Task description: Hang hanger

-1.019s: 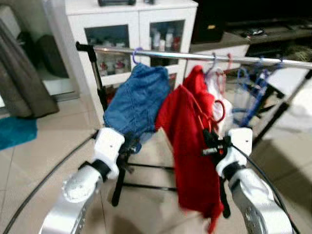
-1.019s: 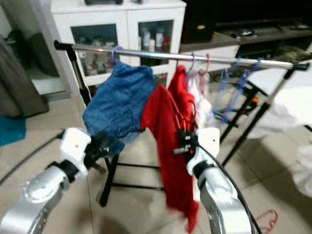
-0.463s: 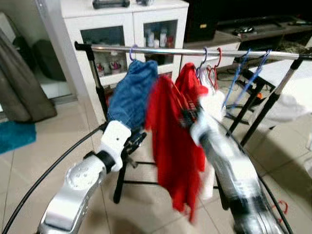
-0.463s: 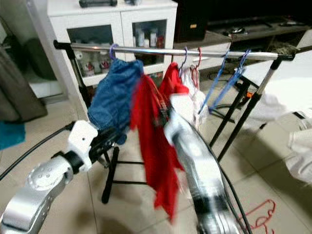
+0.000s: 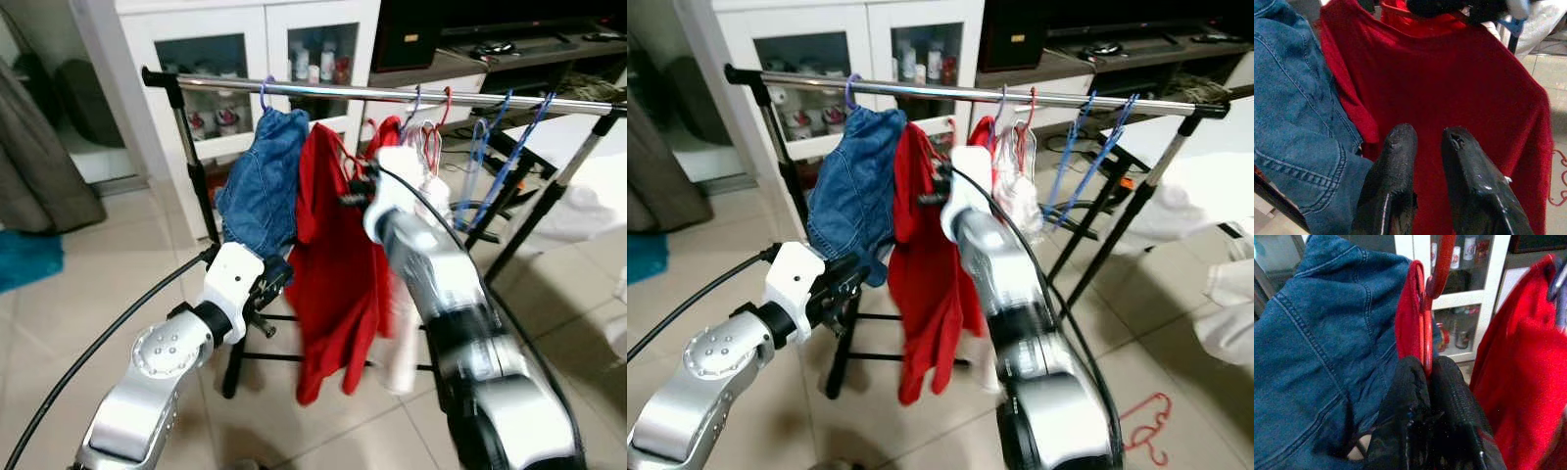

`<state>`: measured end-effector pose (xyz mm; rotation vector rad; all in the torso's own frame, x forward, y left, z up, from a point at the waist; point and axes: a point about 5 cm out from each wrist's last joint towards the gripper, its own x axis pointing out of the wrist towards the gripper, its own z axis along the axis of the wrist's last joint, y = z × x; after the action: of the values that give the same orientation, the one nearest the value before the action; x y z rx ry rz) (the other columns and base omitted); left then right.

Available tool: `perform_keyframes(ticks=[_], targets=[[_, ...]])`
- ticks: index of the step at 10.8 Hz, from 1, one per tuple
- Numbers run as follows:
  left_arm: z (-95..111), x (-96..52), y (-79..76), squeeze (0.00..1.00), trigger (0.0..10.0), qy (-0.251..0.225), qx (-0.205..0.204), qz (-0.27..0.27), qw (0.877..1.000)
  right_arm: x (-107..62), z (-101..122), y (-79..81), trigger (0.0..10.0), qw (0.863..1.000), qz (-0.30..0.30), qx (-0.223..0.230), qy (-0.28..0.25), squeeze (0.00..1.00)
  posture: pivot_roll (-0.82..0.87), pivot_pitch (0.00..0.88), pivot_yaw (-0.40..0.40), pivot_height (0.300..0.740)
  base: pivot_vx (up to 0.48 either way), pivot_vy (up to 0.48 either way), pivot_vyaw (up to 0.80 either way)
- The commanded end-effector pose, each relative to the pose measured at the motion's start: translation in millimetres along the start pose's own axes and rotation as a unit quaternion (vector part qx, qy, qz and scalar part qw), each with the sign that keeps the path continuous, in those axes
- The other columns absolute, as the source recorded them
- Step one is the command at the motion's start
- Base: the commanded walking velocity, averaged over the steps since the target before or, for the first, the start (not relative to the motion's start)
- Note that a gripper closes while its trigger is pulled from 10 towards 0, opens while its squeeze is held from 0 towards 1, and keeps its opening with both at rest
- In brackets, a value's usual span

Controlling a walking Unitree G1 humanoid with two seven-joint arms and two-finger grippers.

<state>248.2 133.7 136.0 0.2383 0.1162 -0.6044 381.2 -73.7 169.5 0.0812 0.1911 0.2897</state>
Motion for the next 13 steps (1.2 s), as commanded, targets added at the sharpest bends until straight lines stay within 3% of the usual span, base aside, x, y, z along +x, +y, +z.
perform_keyframes(ticks=[1, 3, 4, 7, 9, 11, 13], targets=[[1, -2.3, -2.2, 0.0, 10.0, 0.003, 0.005, 0.004, 1.0, 6.7, 20, -6.7, 10.0, 0.999, -0.02, -0.014, -0.032, 0.0, 0.1, 0.053, -0.063, 0.74, 0.0, 0.0, 0.0], [3, -6.0, -1.4, 0.0, 10.0, 0.002, -0.003, 0.029, 1.0, 9.7, 29, -15.1, 10.0, 0.998, -0.033, -0.006, -0.052, 0.0, 0.11, 0.055, -0.058, 0.74, 0.0, 0.0, 0.0], [4, -3.1, -0.7, 0.0, 10.0, -0.003, -0.008, 0.039, 0.999, 3.0, 18, -19.5, 10.0, 0.998, -0.017, 0.011, -0.055, 0.0, 0.09, 0.051, -0.035, 0.74, 0.0, 0.0, 0.0], [8, 11.3, 1.6, 0.0, 10.0, -0.026, -0.034, 0.073, 0.996, -49.7, -22, -27.0, 10.0, 0.997, 0.035, 0.018, -0.065, 0.0, 0.05, 0.029, 0.021, 0.74, 0.0, 0.0, 0.0], [6, 12.1, 2.2, 0.0, 10.0, -0.028, -0.043, 0.073, 0.996, -111.1, -49, -34.9, 10.0, 0.998, 0.021, -0.021, -0.064, 0.0, 0.04, 0.014, 0.039, 0.74, 0.0, 0.315, 0.0], [4, 8.0, 5.7, 0.0, 10.0, -0.028, -0.043, 0.085, 0.995, -132.8, -61, -28.4, 10.0, 0.998, 0.022, 0.006, -0.05, 0.0, 0.05, 0.006, 0.032, 0.74, 0.0, 0.433, -0.32], [1, -0.7, 5.7, 0.0, 10.0, -0.024, -0.044, 0.094, 0.994, -146.3, -73, -21.1, 10.0, 0.999, 0.025, -0.01, -0.025, 0.0, 0.07, 0.001, 0.015, 0.74, 0.0, 0.48, -0.5]])
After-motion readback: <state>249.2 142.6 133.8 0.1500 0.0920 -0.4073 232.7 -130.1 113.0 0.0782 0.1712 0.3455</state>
